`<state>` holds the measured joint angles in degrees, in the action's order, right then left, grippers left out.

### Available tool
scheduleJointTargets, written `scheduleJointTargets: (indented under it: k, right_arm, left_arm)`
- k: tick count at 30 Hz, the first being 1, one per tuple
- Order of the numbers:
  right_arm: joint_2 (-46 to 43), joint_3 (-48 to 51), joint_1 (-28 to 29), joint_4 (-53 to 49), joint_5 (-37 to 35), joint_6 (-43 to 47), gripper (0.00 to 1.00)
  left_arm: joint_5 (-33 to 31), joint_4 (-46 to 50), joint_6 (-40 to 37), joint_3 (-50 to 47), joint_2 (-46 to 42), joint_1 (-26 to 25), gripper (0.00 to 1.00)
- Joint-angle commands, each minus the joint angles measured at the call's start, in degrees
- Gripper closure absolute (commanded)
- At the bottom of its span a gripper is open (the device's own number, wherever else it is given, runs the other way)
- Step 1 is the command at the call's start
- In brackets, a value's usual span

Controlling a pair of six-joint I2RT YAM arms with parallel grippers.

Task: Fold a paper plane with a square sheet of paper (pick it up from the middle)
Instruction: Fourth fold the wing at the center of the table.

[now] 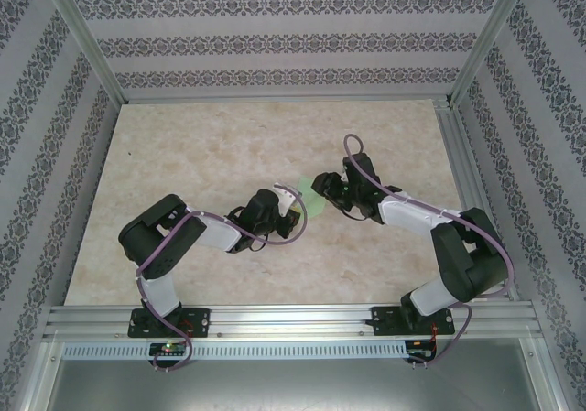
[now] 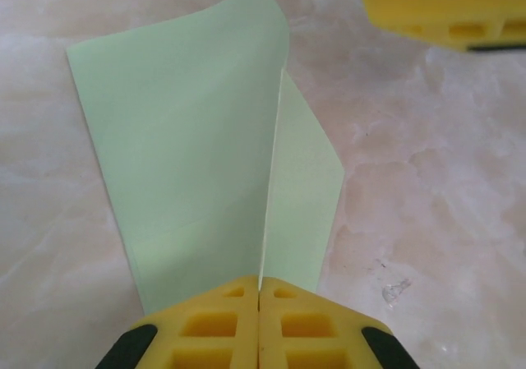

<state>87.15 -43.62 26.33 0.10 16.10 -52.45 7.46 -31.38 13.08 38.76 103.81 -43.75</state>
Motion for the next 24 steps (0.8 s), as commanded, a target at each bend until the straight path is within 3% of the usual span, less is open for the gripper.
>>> scheduleJointTargets:
  k: [1,11,24]
  right_arm:
    - [-0.21,1.34,-0.30,2.97,1.76,6.89,0.52]
    - [6.84,-0.94,1.16,4.56,6.59,9.59,0.56]
    - [11.31,-5.22,2.35,1.34,5.94,9.82,0.54]
  left_arm:
    - [3.55,1.75,7.83,-0.16,-1.55,1.62,0.94]
    - [8.02,-0.12,17.98,-0.88,-2.12,4.45,0.95]
    - [8.04,0.41,27.38,-1.76,-2.63,6.17,0.96]
